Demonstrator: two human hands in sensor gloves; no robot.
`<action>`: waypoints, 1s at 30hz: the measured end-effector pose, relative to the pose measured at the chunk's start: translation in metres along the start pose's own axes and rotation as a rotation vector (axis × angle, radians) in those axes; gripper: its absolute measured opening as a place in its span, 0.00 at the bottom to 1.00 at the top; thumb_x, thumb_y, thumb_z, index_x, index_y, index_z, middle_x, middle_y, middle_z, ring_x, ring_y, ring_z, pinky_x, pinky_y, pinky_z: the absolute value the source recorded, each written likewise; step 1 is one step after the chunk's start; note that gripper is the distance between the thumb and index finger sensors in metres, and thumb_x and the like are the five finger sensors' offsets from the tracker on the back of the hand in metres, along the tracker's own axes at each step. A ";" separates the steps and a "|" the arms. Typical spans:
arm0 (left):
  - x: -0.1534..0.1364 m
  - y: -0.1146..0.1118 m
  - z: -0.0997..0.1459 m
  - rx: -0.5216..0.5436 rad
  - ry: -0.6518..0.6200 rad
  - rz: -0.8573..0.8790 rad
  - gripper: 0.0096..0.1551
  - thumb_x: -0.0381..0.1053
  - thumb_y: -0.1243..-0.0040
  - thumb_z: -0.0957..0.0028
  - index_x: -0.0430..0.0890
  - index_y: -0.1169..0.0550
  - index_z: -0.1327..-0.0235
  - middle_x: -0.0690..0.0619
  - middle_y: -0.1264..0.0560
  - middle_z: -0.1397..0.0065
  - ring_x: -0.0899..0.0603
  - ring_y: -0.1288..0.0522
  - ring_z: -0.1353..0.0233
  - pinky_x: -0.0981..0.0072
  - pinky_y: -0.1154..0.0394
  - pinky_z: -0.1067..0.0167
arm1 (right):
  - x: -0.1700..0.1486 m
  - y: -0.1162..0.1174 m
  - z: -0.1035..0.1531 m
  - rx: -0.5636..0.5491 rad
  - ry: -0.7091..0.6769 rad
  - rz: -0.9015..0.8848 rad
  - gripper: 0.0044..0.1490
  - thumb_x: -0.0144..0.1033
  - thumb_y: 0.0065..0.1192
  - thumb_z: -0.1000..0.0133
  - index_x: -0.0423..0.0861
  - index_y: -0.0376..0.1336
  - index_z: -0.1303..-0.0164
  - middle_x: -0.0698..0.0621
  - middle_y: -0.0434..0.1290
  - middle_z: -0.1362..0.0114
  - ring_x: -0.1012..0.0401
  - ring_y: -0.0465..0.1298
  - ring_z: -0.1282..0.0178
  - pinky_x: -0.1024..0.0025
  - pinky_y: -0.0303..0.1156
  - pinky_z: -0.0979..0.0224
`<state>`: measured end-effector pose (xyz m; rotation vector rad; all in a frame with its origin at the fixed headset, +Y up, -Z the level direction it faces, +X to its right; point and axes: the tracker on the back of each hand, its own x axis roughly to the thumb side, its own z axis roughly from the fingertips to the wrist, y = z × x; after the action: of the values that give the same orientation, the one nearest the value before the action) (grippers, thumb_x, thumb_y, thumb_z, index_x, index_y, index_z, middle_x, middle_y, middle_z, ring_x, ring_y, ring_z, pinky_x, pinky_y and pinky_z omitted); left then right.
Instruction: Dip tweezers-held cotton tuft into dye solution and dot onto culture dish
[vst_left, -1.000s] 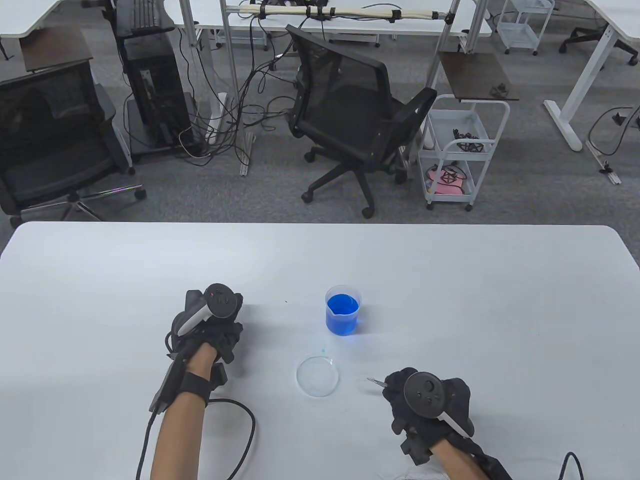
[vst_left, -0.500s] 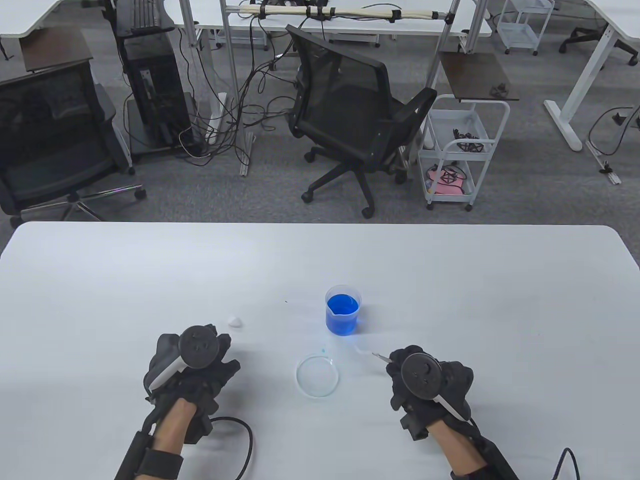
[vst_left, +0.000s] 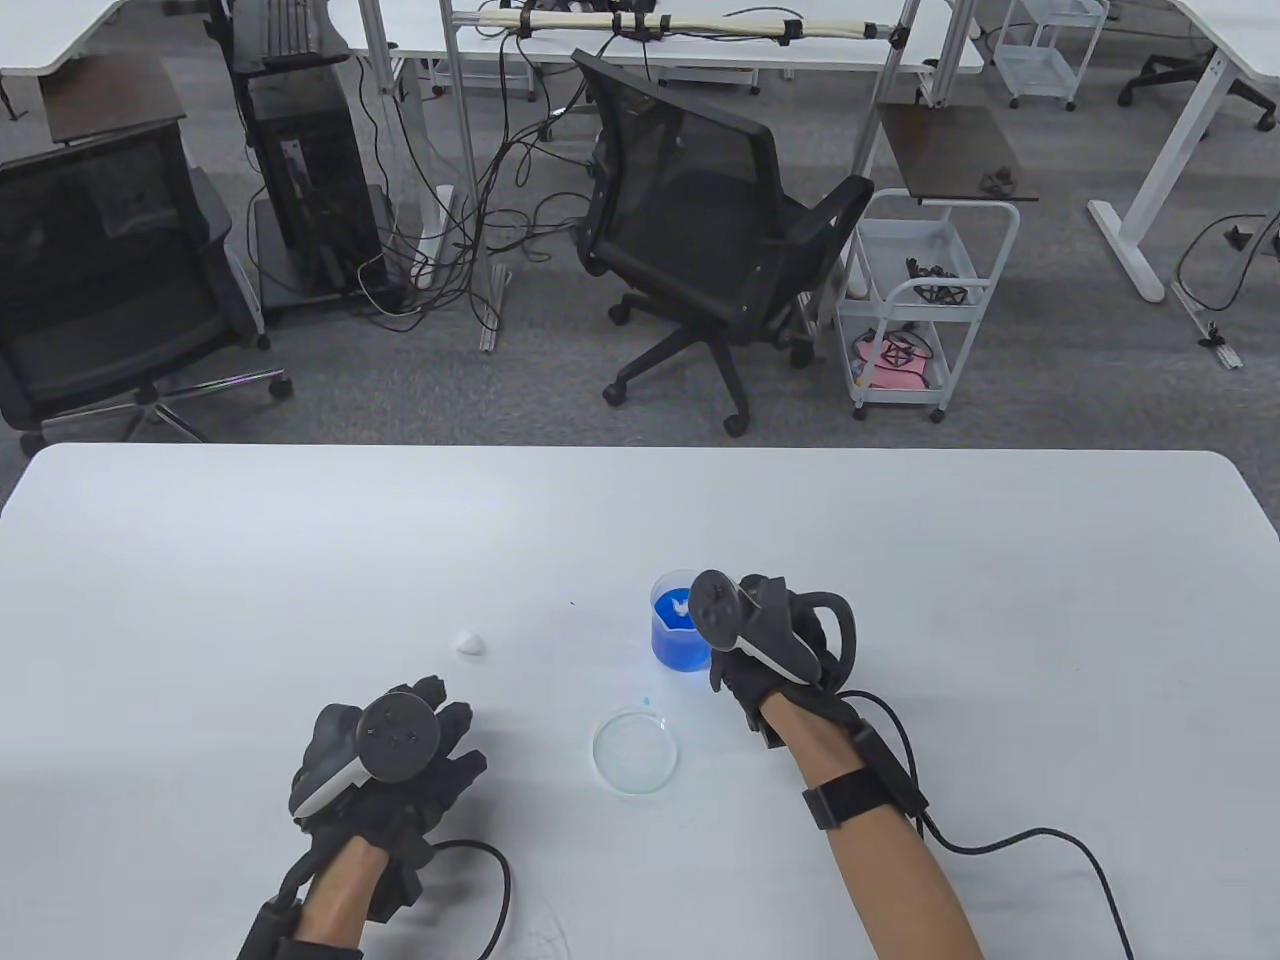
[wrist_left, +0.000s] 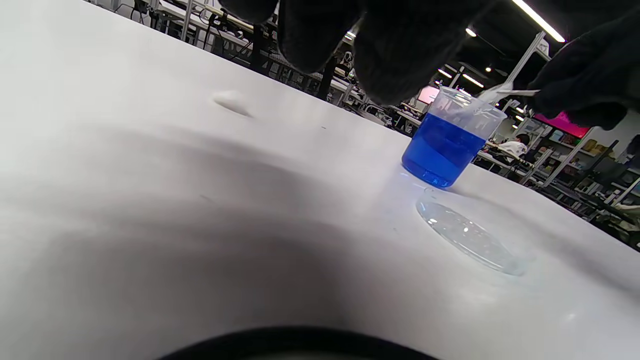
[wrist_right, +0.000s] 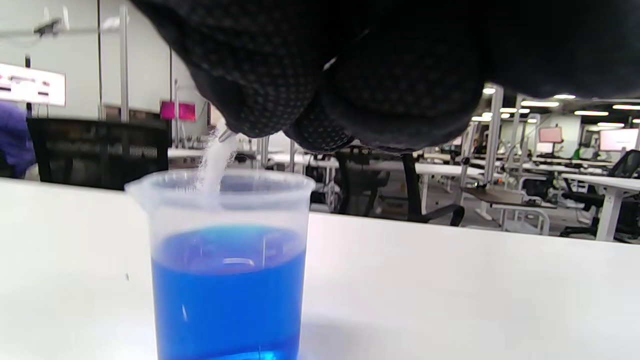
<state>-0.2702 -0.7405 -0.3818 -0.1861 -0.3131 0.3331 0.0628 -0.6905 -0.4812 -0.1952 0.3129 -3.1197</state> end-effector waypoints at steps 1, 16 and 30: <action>0.000 0.000 0.000 0.000 0.000 0.003 0.35 0.53 0.36 0.37 0.38 0.32 0.23 0.29 0.48 0.14 0.21 0.53 0.21 0.23 0.54 0.32 | 0.003 0.003 -0.003 0.022 -0.005 0.020 0.25 0.36 0.76 0.63 0.35 0.82 0.64 0.35 0.83 0.50 0.59 0.83 0.70 0.64 0.84 0.70; 0.013 -0.012 -0.006 -0.050 -0.049 0.033 0.34 0.52 0.37 0.37 0.37 0.31 0.24 0.29 0.48 0.15 0.21 0.52 0.21 0.23 0.54 0.32 | 0.004 0.007 -0.011 0.046 0.010 0.038 0.25 0.36 0.76 0.64 0.35 0.82 0.64 0.35 0.84 0.51 0.60 0.83 0.70 0.64 0.84 0.70; 0.013 -0.015 -0.006 -0.071 -0.049 0.053 0.32 0.51 0.39 0.36 0.37 0.30 0.25 0.29 0.46 0.15 0.21 0.52 0.21 0.23 0.54 0.32 | -0.004 -0.056 0.048 -0.162 -0.019 -0.190 0.25 0.36 0.76 0.64 0.35 0.82 0.64 0.35 0.84 0.51 0.60 0.83 0.71 0.65 0.84 0.71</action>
<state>-0.2520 -0.7511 -0.3806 -0.2570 -0.3690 0.3800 0.0732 -0.6446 -0.4243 -0.2700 0.5814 -3.2759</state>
